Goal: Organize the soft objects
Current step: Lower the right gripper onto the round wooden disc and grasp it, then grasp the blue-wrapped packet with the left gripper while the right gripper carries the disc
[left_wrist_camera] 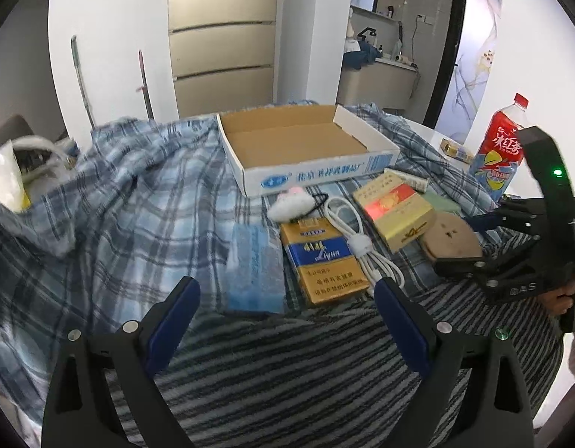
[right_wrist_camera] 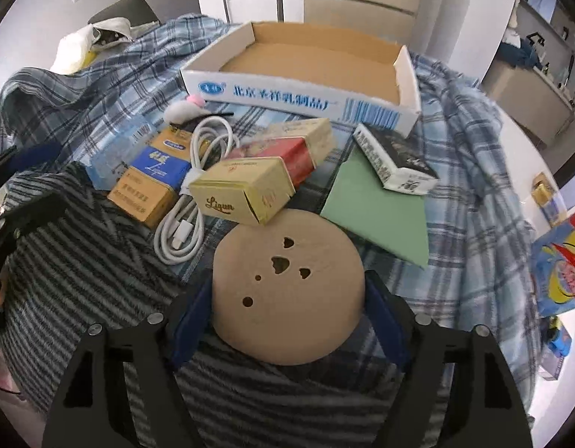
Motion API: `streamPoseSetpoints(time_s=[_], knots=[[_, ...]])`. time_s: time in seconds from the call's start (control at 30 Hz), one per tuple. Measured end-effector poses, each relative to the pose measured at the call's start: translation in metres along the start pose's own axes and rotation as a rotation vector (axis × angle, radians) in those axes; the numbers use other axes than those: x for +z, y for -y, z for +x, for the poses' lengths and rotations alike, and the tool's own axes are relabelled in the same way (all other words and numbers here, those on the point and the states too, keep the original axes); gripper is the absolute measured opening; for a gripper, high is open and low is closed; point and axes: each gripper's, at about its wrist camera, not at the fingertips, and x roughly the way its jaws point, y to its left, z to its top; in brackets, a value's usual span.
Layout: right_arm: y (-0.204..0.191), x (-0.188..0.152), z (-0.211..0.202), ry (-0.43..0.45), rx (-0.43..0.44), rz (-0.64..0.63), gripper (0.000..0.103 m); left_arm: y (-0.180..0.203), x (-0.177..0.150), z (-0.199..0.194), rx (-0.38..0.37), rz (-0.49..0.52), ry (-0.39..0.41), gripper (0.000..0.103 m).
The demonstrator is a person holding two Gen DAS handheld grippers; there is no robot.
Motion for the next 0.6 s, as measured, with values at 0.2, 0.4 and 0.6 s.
streamPoseSetpoints(time_s=[0.2, 0.4, 0.6], knots=[[-0.008, -0.004, -0.037, 0.092, 0.023, -0.018, 0.077, -0.009, 0.016, -0.012, 0.078, 0.071, 0.039, 0.096], [-0.014, -0.001, -0.072, 0.283, 0.027, -0.016, 0.077, -0.032, 0.028, 0.014, -0.007, -0.011, -0.072, 0.09], [-0.018, 0.004, -0.058, 0.309, 0.06, 0.012, 0.077, -0.036, 0.022, 0.049, -0.093, -0.12, -0.162, 0.071]])
